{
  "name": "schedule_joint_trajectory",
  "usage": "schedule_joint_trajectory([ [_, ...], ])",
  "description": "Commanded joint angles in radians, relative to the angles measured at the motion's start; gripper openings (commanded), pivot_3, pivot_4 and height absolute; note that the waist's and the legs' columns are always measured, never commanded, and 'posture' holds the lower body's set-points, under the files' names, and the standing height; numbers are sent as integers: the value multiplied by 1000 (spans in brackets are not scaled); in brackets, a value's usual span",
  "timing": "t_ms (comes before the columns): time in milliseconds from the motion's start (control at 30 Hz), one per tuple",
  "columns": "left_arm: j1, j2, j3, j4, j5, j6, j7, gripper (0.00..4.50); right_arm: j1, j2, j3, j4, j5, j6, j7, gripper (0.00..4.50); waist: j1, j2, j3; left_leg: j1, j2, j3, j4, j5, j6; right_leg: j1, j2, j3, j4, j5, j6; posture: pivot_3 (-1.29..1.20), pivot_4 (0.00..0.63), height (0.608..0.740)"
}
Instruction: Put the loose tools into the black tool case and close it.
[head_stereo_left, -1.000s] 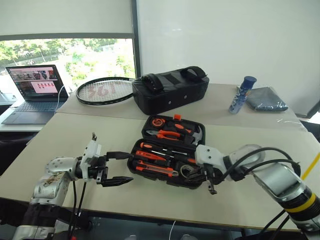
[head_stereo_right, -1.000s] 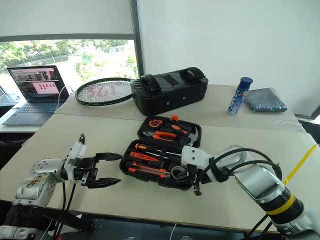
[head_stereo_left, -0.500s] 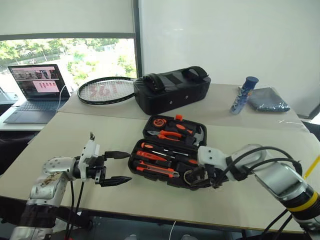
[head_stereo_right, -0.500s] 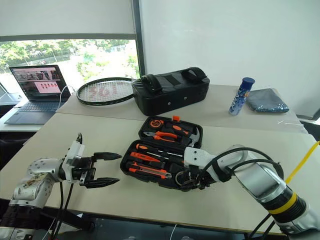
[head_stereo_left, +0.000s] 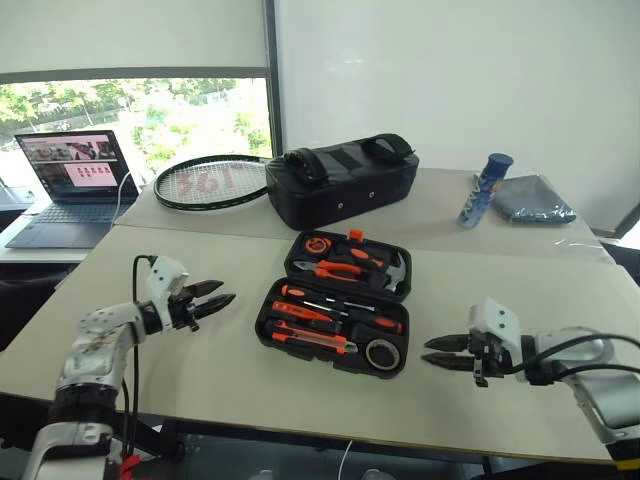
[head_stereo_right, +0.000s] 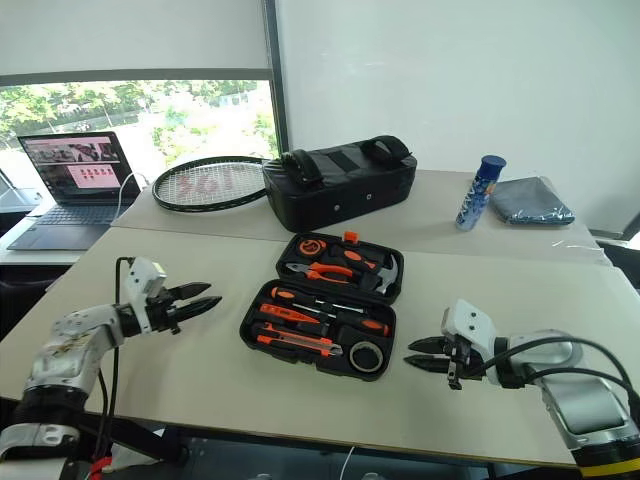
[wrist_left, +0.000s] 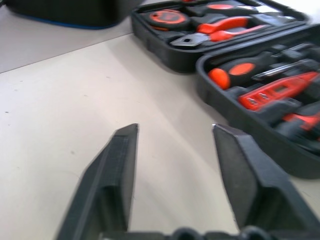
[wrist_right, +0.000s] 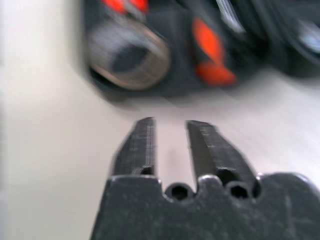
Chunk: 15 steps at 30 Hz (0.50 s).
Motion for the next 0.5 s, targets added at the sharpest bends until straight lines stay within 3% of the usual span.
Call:
schedule_joint_trajectory([
  [33, -56, -44, -40, 30, 59, -29, 69, 555, -63, 59, 14, 59, -91, -114, -125, 0, -5, 0, 0, 0, 0, 0, 0, 0, 0, 0, 0, 0, 0, 0, 0, 0, 150, 740],
  [67, -65, -57, -50, 37, 69, -36, 78, 172, -75, 76, 19, 72, -106, -125, -147, 0, -6, 0, 0, 0, 0, 0, 0, 0, 0, 0, 1, 0, 1, 0, 0, 0, 150, 740],
  [100, -73, -67, -65, 46, 81, -33, 79, 74, -88, 94, 27, 83, -120, -128, -169, 0, -7, 0, 0, 0, 0, 0, 0, 0, 0, -1, 1, 0, 1, 0, 0, 0, 150, 740],
  [500, -14, -63, -183, -65, 77, -16, -134, 74, -122, 159, 95, -2, -149, -62, -188, 0, -2, 0, 0, -1, 0, -1, 0, 0, 0, -1, 0, 0, 1, 0, 0, 0, 150, 740],
])
